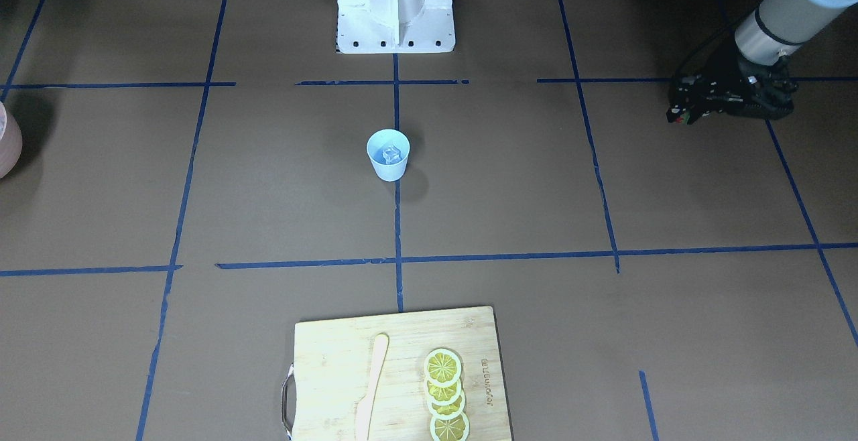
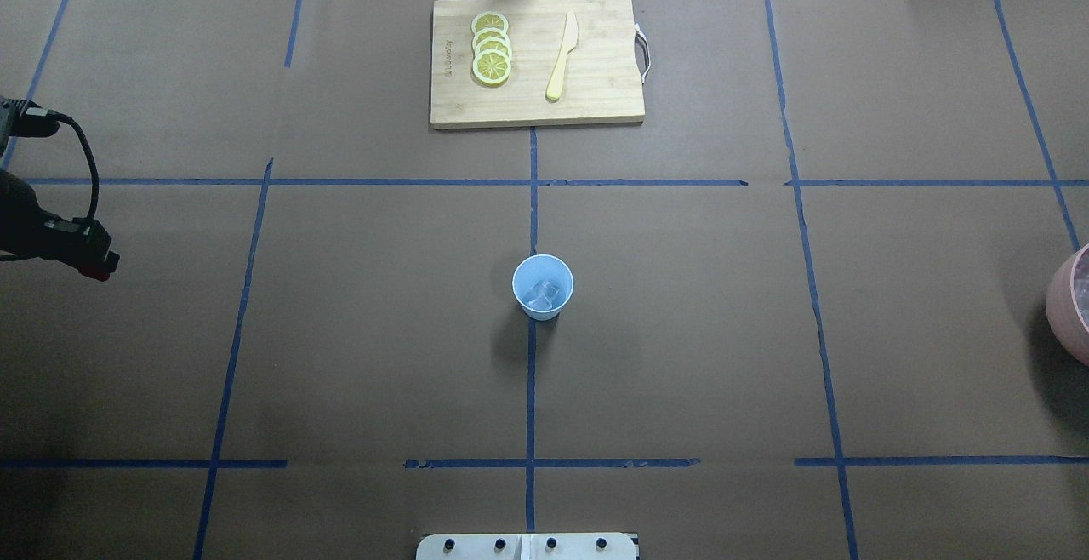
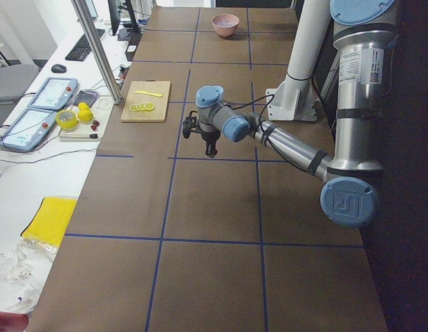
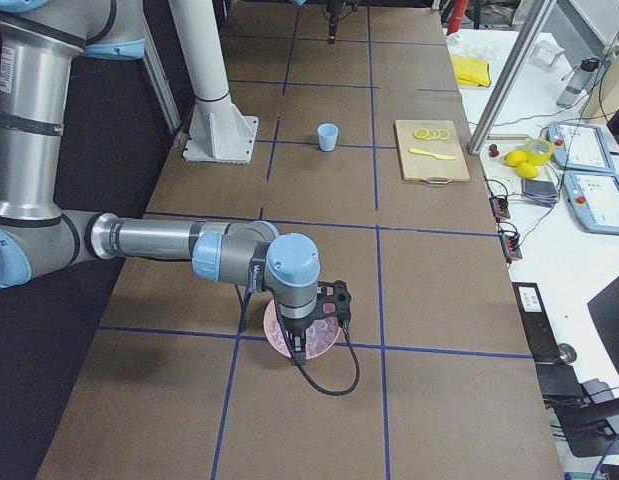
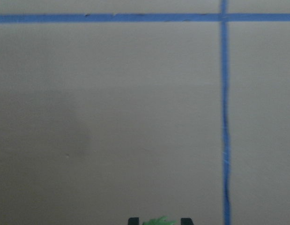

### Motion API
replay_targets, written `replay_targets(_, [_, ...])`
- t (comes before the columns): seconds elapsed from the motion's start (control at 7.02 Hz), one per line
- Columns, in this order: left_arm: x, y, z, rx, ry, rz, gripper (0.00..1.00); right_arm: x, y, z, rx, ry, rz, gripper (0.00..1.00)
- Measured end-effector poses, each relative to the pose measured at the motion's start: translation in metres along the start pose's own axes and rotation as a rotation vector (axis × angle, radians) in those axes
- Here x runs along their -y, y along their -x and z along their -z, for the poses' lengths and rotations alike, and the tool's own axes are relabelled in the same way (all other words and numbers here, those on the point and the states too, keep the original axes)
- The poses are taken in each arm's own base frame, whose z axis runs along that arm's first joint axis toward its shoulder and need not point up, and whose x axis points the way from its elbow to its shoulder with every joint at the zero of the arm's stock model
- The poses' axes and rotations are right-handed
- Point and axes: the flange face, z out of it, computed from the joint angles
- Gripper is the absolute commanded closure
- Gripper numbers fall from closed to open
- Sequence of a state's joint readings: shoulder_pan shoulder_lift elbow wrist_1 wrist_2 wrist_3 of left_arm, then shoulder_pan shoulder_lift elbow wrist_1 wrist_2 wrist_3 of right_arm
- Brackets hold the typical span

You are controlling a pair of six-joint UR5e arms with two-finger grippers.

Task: Put ice and strawberries in cup
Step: 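Lift the strawberry with the left gripper and carry it over the cup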

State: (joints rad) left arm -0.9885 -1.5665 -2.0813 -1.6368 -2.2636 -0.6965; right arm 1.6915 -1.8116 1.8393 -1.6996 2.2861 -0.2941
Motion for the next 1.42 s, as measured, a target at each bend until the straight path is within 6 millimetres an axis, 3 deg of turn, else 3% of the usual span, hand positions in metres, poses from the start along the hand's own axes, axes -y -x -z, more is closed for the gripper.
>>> replay_targets(0.28, [0.024, -0.06, 0.035, -0.002, -0.009, -0.018, 1.0, 0.0, -0.001, 0.001, 0.0, -0.003, -0.003, 0.01])
replay_targets(0.43, [0.035, -0.111, 0.042, 0.005, -0.008, -0.012, 1.0, -0.001, -0.001, 0.001, 0.0, -0.003, -0.004, 0.01])
replay_targets(1.0, [0.043, -0.323, -0.001, 0.021, -0.019, 0.158, 1.0, -0.001, -0.002, 0.002, -0.001, -0.005, -0.007, 0.01])
replay_targets(1.28, [0.044, -0.402, -0.028, 0.022, -0.026, 0.235, 1.0, -0.001, -0.002, 0.002, -0.001, -0.006, -0.007, 0.01])
replay_targets(1.42, [0.041, -0.432, -0.048, 0.009, -0.039, 0.259, 1.0, -0.001, -0.002, 0.002, -0.001, -0.006, -0.008, 0.01])
